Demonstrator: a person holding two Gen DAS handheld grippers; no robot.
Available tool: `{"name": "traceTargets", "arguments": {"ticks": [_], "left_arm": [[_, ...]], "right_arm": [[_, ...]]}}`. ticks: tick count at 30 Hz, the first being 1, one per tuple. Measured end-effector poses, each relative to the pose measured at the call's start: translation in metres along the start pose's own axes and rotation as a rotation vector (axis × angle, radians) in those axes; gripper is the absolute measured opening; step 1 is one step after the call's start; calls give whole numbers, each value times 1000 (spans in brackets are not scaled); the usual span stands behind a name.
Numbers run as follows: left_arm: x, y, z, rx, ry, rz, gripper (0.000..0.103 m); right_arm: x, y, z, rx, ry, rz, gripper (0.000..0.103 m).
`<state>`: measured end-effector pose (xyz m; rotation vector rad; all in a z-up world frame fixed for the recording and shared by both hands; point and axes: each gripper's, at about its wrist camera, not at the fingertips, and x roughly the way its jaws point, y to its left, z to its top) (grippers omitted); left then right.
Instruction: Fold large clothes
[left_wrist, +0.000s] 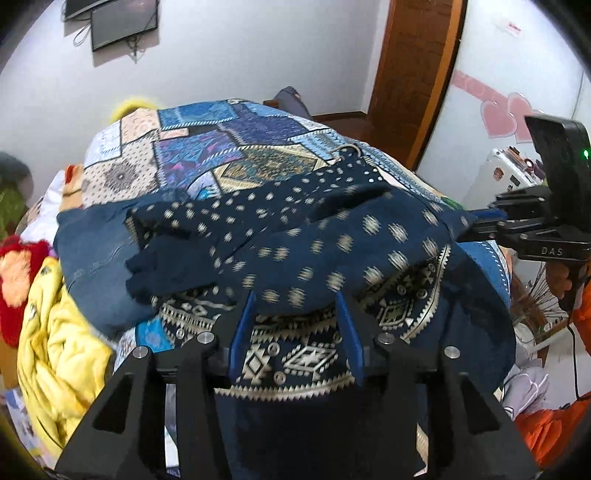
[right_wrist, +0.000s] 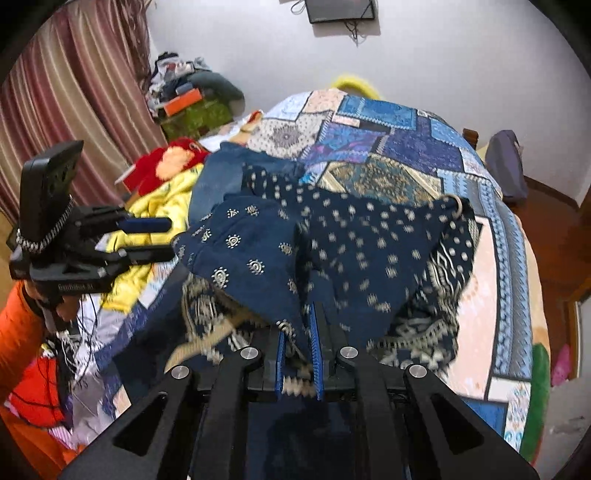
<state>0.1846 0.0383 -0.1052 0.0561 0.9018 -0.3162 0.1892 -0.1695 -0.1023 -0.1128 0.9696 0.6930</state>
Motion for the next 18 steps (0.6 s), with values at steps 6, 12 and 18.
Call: {"name": "traceTargets", "arguments": {"ticks": [6, 12, 18], "left_arm": [[-10, 19, 4, -53, -33, 38, 44], [20, 28, 12, -80, -13, 60, 44], [77, 26, 2, -78, 82, 66, 45]], "right_arm": [[-20, -9, -9, 37, -3, -8, 9], [-35, -17, 1, 59, -58, -13, 9], [-9, -34, 9, 94, -32, -91, 9]]}}
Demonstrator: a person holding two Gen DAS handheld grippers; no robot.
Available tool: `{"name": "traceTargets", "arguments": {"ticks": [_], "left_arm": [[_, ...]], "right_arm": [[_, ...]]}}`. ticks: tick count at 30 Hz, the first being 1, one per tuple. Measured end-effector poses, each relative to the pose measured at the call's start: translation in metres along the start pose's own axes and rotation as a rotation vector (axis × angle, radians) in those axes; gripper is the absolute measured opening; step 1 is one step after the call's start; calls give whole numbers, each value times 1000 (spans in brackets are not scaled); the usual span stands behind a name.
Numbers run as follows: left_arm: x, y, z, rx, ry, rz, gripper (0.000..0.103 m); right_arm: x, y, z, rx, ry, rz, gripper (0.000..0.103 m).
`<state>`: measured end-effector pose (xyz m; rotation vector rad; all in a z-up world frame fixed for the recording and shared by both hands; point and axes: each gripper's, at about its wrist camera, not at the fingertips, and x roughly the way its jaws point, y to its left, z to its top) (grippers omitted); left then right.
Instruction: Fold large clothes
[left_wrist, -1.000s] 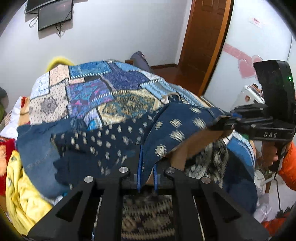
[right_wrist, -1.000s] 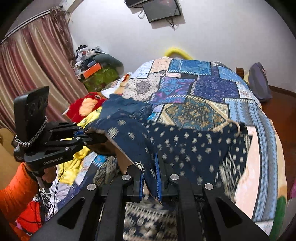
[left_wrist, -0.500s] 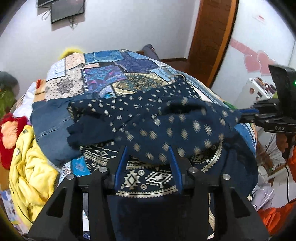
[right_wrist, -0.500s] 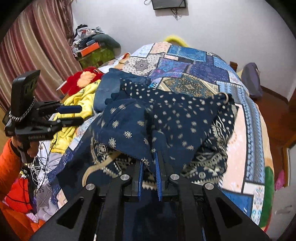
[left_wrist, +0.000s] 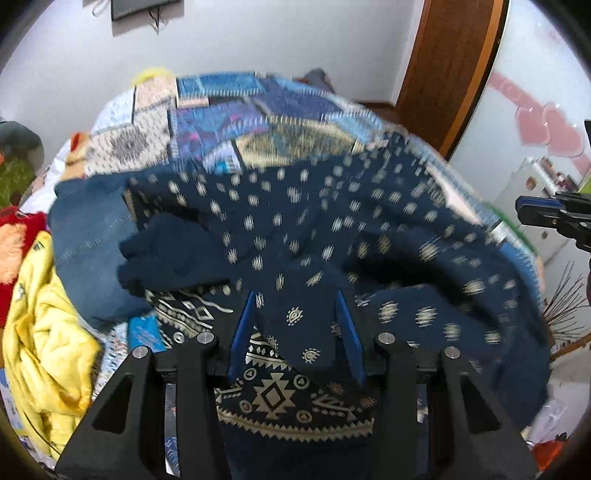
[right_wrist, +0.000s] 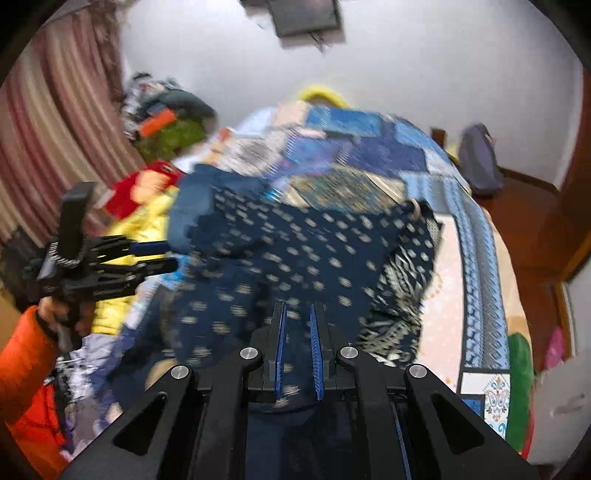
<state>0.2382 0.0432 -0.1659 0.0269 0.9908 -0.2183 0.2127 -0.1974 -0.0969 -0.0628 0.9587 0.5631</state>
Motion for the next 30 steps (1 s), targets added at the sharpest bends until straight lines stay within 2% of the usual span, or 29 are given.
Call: {"name": "traceTargets", "arguments": {"ticks": [4, 7, 9, 18, 20, 21, 22, 23, 25, 27, 30], "left_arm": [[40, 4, -15, -10, 87, 40, 45], [52, 9, -26, -27, 99, 27, 48], [51, 10, -29, -29, 88, 33, 52], [53, 12, -34, -37, 81, 35, 55], [54, 14, -35, -41, 79, 33, 56], [54, 14, -35, -44, 78, 32, 57], [54, 15, -34, -47, 78, 30, 57], [53, 16, -34, -49, 80, 29, 57], [49, 19, -33, -50, 78, 25, 56], [39, 26, -28, -57, 60, 24, 56], [17, 48, -16, -108, -8, 39, 57]], "right_arm": [[61, -12, -13, -12, 132, -80, 9], [100, -20, -31, -41, 215, -137, 9], [105, -24, -37, -51, 192, -146, 9], [99, -45, -40, -28, 194, -154, 9], [95, -53, -41, -6, 184, -222, 32], [92, -56, -42, -2, 177, -261, 73], [88, -62, -44, -1, 153, -364, 102], [84, -67, -46, -2, 126, -418, 103], [79, -83, -50, 35, 138, -436, 103], [75, -96, -52, 79, 149, -406, 103], [65, -106, -45, 134, 123, -345, 103]]}}
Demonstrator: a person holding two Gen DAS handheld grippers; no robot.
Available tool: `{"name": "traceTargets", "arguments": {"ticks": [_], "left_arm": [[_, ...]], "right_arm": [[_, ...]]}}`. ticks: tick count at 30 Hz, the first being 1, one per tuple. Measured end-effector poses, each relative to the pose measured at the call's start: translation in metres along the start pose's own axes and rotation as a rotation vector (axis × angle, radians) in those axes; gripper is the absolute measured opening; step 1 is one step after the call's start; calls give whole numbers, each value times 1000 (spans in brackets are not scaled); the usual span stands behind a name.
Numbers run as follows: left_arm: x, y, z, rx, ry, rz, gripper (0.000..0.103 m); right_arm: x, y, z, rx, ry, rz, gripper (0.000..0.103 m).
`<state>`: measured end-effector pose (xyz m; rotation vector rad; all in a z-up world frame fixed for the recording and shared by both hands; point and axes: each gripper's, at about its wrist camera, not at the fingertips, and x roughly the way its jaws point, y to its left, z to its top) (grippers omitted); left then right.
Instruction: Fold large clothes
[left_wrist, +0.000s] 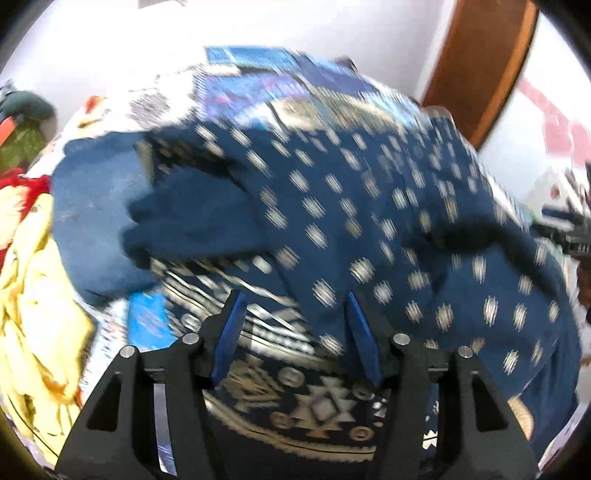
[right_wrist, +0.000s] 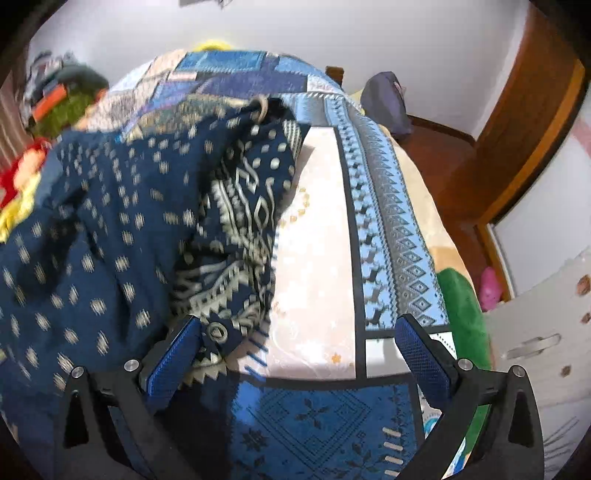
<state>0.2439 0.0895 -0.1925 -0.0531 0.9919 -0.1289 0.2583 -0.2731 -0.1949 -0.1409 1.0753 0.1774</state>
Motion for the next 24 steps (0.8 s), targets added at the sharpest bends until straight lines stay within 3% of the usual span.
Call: {"name": "traceTargets", "arguments": {"ticks": [4, 6, 10, 17, 19, 20, 22, 23, 24], "left_arm": [[-17, 46, 27, -95, -77, 51, 72], [-14, 74, 40, -151, -92, 77, 74], [18, 119, 64, -231, -49, 79, 74], [93, 147, 93, -271, 19, 24, 74], [107, 146, 96, -264, 23, -21, 69], [114, 146, 99, -258, 23, -47, 60], [122, 146, 103, -258, -1, -69, 51], [122, 144, 105, -255, -27, -79, 38], [122, 142, 107, -256, -41, -108, 22]], "right_arm": [[-5, -2, 28, 52, -56, 102, 103], [1, -1, 42, 73, -62, 145, 103], [24, 8, 77, 93, -75, 190, 103], [89, 9, 121, 113, -20, 198, 103], [106, 7, 130, 126, 1, 236, 96], [112, 7, 134, 124, 15, 272, 92], [126, 7, 143, 142, 28, 349, 77], [130, 8, 146, 153, 27, 362, 73], [134, 8, 150, 161, 15, 369, 60]]}}
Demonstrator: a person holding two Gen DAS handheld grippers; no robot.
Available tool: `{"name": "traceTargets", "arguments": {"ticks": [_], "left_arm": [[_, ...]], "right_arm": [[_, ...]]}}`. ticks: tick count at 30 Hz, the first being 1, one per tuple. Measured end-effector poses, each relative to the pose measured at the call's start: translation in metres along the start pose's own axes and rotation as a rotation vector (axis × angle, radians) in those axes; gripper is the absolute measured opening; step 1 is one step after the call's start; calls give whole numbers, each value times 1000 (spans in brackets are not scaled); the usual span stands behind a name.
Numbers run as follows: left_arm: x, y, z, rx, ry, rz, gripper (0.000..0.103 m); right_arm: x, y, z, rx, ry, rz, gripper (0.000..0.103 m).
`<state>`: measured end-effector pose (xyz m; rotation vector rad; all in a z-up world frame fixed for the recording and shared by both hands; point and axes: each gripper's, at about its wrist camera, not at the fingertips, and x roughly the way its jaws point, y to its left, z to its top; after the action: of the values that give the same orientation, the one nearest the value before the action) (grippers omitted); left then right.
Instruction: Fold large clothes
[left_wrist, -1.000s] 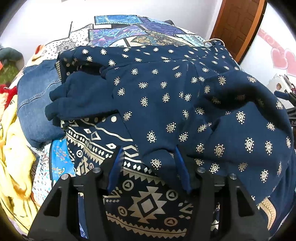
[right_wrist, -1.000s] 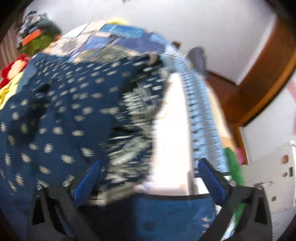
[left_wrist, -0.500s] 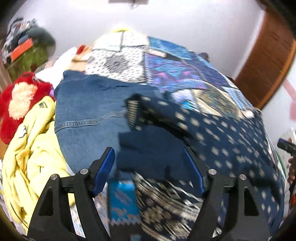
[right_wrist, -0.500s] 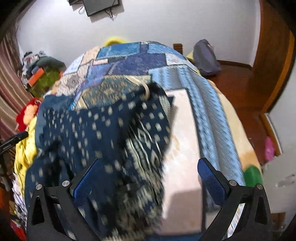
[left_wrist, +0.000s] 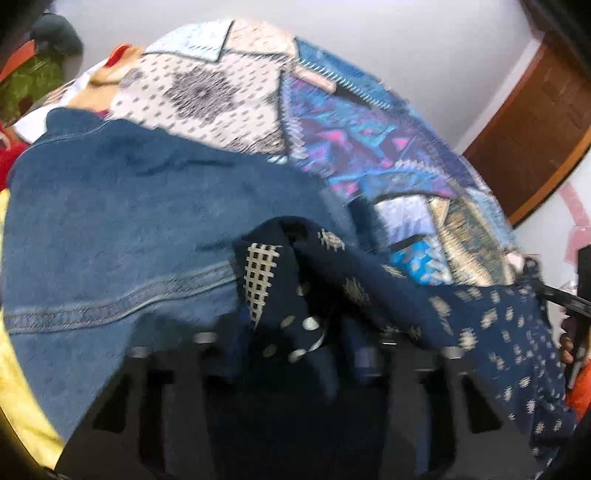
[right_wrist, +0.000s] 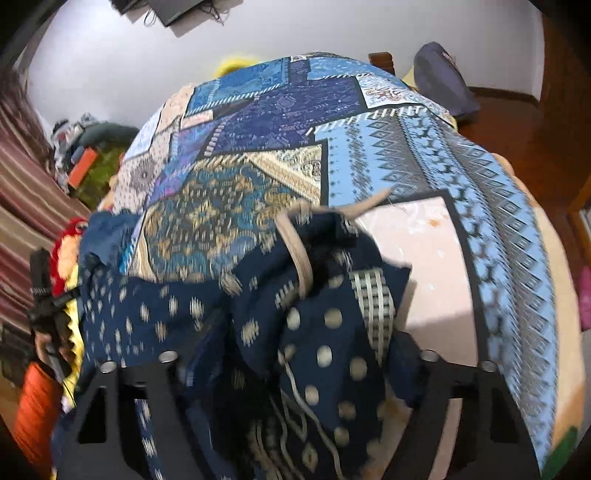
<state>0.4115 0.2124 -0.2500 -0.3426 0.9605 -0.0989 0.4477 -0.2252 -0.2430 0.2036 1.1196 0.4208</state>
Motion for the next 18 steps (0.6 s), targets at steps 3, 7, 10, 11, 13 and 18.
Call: {"name": "traceTargets", "arguments": {"ticks": [3, 7, 10, 11, 13, 18], "left_arm": [[-1, -7, 6, -10, -16, 32, 10], [-16, -16, 18, 14, -47, 126, 9], [-27, -22, 36, 62, -74, 194, 9], [-31, -23, 43, 77, -88, 216, 9], [-37, -22, 59, 72, -120, 244, 9], [-44, -12, 94, 26, -179, 270, 9]], "right_arm": [[9, 3, 9, -11, -9, 23, 29], [8, 19, 21, -64, -56, -3, 16], [0, 41, 39, -147, -98, -41, 16], [-3, 47, 45, -172, -115, -53, 16], [-6, 62, 60, -207, -153, -68, 16], [3, 86, 99, -231, -225, -101, 15]]}}
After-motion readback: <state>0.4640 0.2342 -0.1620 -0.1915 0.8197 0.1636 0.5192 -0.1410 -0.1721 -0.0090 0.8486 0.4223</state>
